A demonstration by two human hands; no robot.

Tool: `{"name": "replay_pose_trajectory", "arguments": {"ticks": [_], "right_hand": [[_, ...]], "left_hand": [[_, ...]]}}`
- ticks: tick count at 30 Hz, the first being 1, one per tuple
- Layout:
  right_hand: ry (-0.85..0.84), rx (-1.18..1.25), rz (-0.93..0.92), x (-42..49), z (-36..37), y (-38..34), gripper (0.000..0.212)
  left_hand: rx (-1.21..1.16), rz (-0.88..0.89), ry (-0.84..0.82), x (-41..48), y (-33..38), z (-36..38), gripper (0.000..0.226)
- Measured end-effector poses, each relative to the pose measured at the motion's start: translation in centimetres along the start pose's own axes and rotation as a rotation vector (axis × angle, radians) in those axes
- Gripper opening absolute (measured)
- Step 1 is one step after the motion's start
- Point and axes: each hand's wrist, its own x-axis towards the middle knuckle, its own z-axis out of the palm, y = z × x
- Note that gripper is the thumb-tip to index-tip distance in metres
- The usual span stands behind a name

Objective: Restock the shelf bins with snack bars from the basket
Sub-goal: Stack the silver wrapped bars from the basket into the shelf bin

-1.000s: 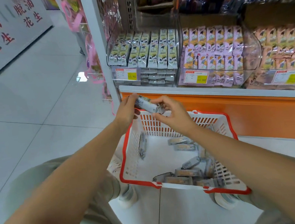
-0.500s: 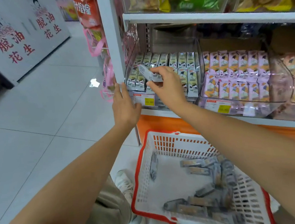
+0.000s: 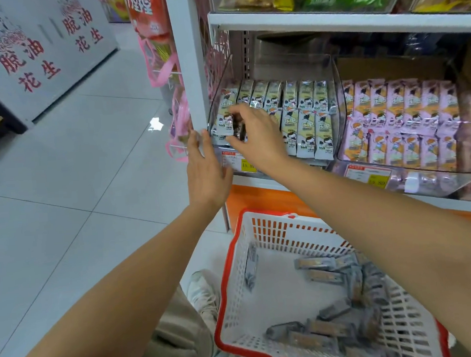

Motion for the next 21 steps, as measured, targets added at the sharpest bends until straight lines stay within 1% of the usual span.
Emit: {"name": "replay_pose_trajectory", "arguments": {"ticks": [4,8,10,13,16,19,21], "right_hand": [[-0.105,-0.066,-0.05,-0.2,0.2,-0.2,0.064],[-0.11,-0.018,-0.069,-1.2,-0.1,0.3,0.065],[-0.06,0.04,-0.085,-2.3,-0.5,0.7,0.059],[0.024,0.091,-0.143,-4.8,-1.3,1.3,0.043],[0.068,0.109,-0.191,-8.4,-1.8,2.4,0.033],[0.032,0.096,-0.174,-13.0,-2.0,4.4,0.028],[-0.038,0.071,-0.109,-16.6,-1.9,6.5,0.029]], "left_hand": [[0.006,0.019,-0.017,0.0,-0.4,-0.2,0.081],[0.022,0.04,-0.017,-0.3,-0.5,-0.5,0.079],[0.03,0.031,-0.014,-0.9,-0.5,-0.4,0.078],[0.041,-0.006,-0.009,-2.6,-0.3,0.3,0.074],[0.072,0.021,-0.007,-5.2,0.0,1.6,0.066],[0.103,0.028,-0.062,-8.5,-0.1,3.4,0.065],[0.146,-0.003,-0.144,-10.9,-0.2,4.9,0.063]]}}
